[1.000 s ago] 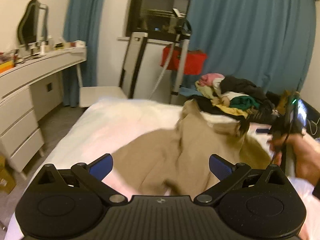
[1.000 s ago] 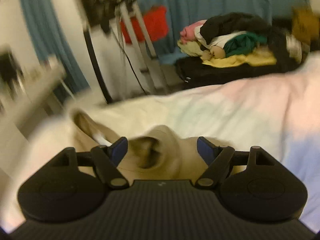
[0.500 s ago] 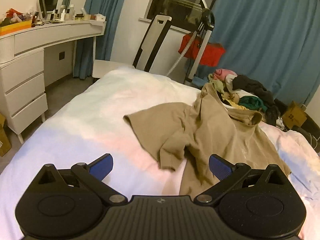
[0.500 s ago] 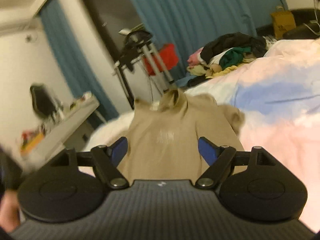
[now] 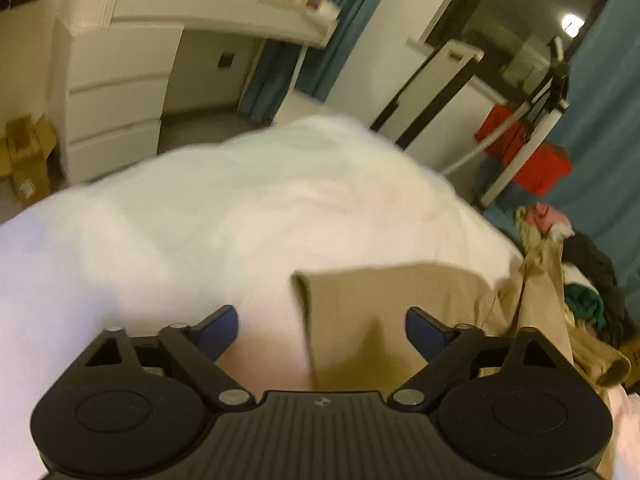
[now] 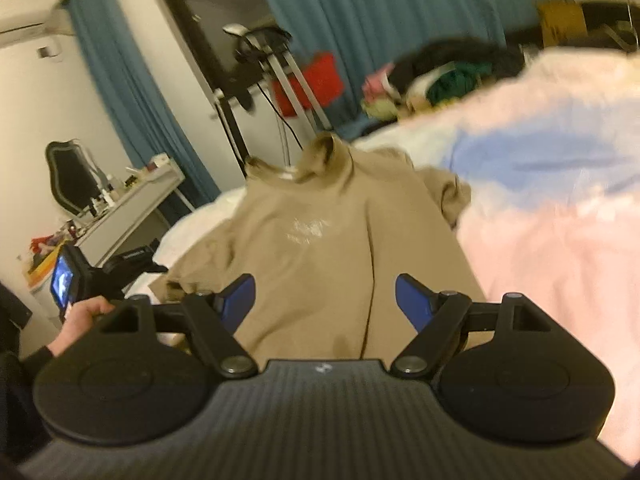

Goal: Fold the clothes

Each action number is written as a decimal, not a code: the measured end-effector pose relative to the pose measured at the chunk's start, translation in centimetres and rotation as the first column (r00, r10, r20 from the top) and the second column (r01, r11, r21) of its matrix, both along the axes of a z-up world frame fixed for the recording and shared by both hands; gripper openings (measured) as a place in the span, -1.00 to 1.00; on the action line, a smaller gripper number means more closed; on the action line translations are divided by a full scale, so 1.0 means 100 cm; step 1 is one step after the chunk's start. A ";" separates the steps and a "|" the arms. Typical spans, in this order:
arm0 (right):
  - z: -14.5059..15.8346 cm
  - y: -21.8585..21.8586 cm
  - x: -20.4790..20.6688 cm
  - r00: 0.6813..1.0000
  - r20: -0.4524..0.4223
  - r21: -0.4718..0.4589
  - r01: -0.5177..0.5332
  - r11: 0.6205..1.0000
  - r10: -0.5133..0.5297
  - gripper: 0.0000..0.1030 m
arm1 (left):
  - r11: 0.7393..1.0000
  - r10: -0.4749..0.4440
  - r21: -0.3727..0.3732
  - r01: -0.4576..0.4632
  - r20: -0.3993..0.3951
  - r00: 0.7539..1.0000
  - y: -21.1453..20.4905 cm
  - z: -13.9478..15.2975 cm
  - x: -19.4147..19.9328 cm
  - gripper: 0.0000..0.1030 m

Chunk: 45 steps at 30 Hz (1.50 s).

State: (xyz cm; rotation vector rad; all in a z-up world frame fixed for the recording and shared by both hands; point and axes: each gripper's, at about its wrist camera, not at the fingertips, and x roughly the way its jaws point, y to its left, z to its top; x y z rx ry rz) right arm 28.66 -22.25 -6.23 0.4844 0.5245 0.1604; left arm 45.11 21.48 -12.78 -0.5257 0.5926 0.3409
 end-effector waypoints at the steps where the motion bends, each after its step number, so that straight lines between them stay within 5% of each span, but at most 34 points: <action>1: -0.003 0.001 0.005 1.000 -0.005 0.028 -0.009 1.000 0.009 0.54 | 0.999 -0.015 0.031 0.015 0.012 1.000 -0.004 -0.002 0.003 0.21; 4: -0.010 0.004 0.015 0.999 -0.018 0.063 -0.027 0.998 0.029 0.54 | 0.994 -0.082 0.077 0.083 -0.012 0.997 -0.008 -0.006 0.016 -0.70; 8: -0.012 0.004 0.021 0.999 -0.038 0.026 -0.033 0.999 0.034 0.54 | 0.984 -0.139 0.103 0.145 -0.063 0.988 -0.002 0.002 0.041 -0.83; 16: -0.012 0.000 0.033 0.998 -0.055 -0.051 -0.019 0.998 0.016 0.54 | 0.939 -0.032 0.340 0.057 -0.080 0.996 0.024 0.073 0.121 -0.89; 22: -0.020 0.000 0.045 0.997 -0.073 -0.090 -0.020 0.996 0.013 0.53 | 0.873 0.038 0.486 0.026 -0.122 0.992 0.006 0.063 0.177 -0.89; 24: -0.022 0.001 0.047 0.997 -0.075 -0.107 -0.019 0.994 0.011 0.53 | 0.908 0.027 0.418 0.037 -0.148 0.989 0.007 0.044 0.184 -0.85; 27: -0.025 0.000 0.050 0.998 -0.065 -0.117 -0.019 0.993 0.011 0.53 | 0.951 -0.015 0.302 0.071 -0.182 0.983 0.011 0.027 0.178 -0.32; 29: -0.025 0.000 0.052 0.998 -0.061 -0.124 -0.018 0.992 0.010 0.53 | 0.944 -0.061 0.311 0.113 -0.172 0.983 0.004 0.026 0.162 0.08; 35: -0.022 -0.002 0.053 0.999 -0.037 -0.120 -0.013 0.993 0.009 0.53 | 0.895 -0.225 0.374 0.243 -0.091 0.970 -0.043 0.057 0.052 0.59; 40: -0.010 -0.004 0.038 1.000 0.000 -0.128 0.001 0.992 -0.001 0.53 | 0.851 -0.377 0.365 0.377 -0.075 0.923 -0.091 0.068 -0.074 0.61; 45: 0.001 -0.004 0.015 1.000 0.021 -0.148 0.006 0.989 -0.003 0.53 | 0.831 -0.450 0.292 0.474 -0.149 0.880 -0.115 0.039 -0.182 0.64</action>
